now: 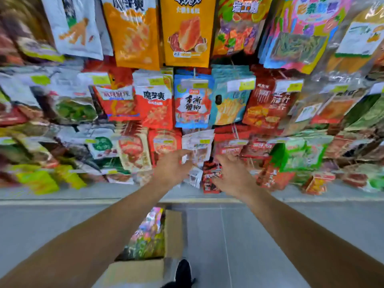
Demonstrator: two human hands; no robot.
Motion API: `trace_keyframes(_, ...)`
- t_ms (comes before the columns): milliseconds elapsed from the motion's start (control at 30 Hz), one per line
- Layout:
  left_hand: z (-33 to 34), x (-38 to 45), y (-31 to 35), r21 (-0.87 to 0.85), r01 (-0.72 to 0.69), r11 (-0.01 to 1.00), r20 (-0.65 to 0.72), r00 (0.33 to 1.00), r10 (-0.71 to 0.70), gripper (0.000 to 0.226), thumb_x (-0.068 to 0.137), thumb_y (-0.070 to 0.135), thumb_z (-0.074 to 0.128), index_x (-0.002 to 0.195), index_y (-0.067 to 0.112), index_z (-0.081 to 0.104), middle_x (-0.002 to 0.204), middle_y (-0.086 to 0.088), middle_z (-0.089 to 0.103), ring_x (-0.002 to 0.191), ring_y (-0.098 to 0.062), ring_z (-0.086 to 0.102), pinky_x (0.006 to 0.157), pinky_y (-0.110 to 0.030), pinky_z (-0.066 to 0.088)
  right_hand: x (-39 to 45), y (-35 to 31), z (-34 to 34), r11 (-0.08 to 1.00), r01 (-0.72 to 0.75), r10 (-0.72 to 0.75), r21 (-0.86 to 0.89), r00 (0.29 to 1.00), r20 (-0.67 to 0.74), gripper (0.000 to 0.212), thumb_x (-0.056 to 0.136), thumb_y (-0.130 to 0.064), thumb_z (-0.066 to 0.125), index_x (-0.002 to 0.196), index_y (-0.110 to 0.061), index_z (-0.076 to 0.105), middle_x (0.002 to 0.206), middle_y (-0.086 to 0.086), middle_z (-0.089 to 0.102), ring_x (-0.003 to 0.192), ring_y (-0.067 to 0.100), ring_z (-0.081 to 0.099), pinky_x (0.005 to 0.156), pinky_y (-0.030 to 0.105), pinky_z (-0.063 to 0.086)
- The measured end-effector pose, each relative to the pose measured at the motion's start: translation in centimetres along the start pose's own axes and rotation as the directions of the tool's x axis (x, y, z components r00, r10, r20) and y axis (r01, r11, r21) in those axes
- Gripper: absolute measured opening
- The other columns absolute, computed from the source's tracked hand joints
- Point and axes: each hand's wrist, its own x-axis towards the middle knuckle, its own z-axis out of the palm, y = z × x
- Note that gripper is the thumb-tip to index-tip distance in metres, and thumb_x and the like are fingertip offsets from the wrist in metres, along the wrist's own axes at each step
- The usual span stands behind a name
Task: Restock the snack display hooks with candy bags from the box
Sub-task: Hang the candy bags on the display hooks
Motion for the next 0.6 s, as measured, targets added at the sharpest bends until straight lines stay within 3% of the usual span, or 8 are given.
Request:
trace_keyframes(100, -1.3, -4.6, -5.4, 0.047, 0.102, 0.994, -0.013, 0.995, -0.101, 0.045, 0.087, 0.039, 0.061, 0.129, 0.024, 0.063, 0.123, -0.003, 0.068, 0.11, -0.023, 0.064, 0.089, -0.029, 0.047, -1.5, -3.0, 4.4, 0.999, 0.021, -0.024, 0.03, 0.996, 0.088, 0.069, 0.081, -0.042, 0.059, 0.143, -0.016, 0.043, 0.139, 0.007, 0.047, 0.129, 0.032, 0.046, 0.104, 0.038, 0.041)
trace_keyframes(200, -2.3, -8.3, -10.4, 0.083, 0.227, 0.97, 0.011, 0.973, -0.229, 0.041, 0.091, 0.037, 0.062, 0.132, 0.029, 0.06, 0.131, 0.002, 0.063, 0.115, -0.017, 0.062, 0.091, -0.027, 0.046, -2.8, -5.5, 9.0, 0.996, 0.021, -0.036, 0.082, 0.98, 0.194, 0.066, 0.086, -0.035, 0.059, 0.147, -0.017, 0.038, 0.144, 0.007, 0.042, 0.133, 0.031, 0.04, 0.107, 0.037, 0.038)
trace_keyframes(300, -3.2, -11.5, -15.8, 0.062, 0.336, 0.94, 0.028, 0.941, -0.339, 0.041, 0.09, 0.034, 0.064, 0.13, 0.029, 0.061, 0.116, -0.003, 0.07, 0.094, -0.018, 0.069, 0.087, -0.029, 0.053, -3.9, -8.5, 13.4, 0.995, 0.007, -0.034, 0.095, 0.958, 0.285, 0.063, 0.089, -0.031, 0.059, 0.146, -0.017, 0.038, 0.144, 0.006, 0.041, 0.134, 0.03, 0.039, 0.107, 0.039, 0.039)
trace_keyframes(400, -4.5, -13.6, -21.0, 0.122, 0.399, 0.909, 0.038, 0.913, -0.407, 0.035, 0.089, 0.034, 0.063, 0.123, 0.024, 0.066, 0.083, -0.003, 0.067, 0.078, -0.017, 0.062, 0.08, -0.02, 0.047, -3.9, -11.6, 17.4, 0.996, 0.004, -0.034, 0.086, 0.934, 0.355, 0.061, 0.09, -0.03, 0.059, 0.146, -0.015, 0.039, 0.146, 0.008, 0.042, 0.134, 0.032, 0.039, 0.108, 0.038, 0.038)
trace_keyframes(500, -5.8, -14.4, -25.5, 0.031, 0.494, 0.869, 0.049, 0.867, -0.495, 0.027, 0.09, 0.032, 0.065, 0.108, 0.013, 0.069, 0.097, -0.011, 0.069, 0.091, -0.023, 0.064, 0.076, -0.018, 0.041, -3.2, -14.4, 21.2, 0.998, -0.013, -0.013, 0.062, 0.917, 0.399, 0.065, 0.089, -0.032, 0.06, 0.147, -0.015, 0.037, 0.149, 0.008, 0.039, 0.135, 0.033, 0.039, 0.109, 0.037, 0.037)
trace_keyframes(600, -7.8, -14.2, -31.5, -0.049, 0.581, 0.813, 0.07, 0.814, -0.577, 0.019, 0.088, 0.029, 0.065, 0.104, 0.021, 0.071, 0.114, -0.004, 0.069, 0.101, -0.02, 0.063, 0.078, -0.019, 0.041, -1.1, -18.2, 25.6, 0.998, -0.057, 0.039, 0.027, 0.894, 0.446, 0.053, 0.086, -0.032, 0.06, 0.134, -0.014, 0.046, 0.135, 0.009, 0.048, 0.125, 0.035, 0.047, 0.098, 0.039, 0.045)
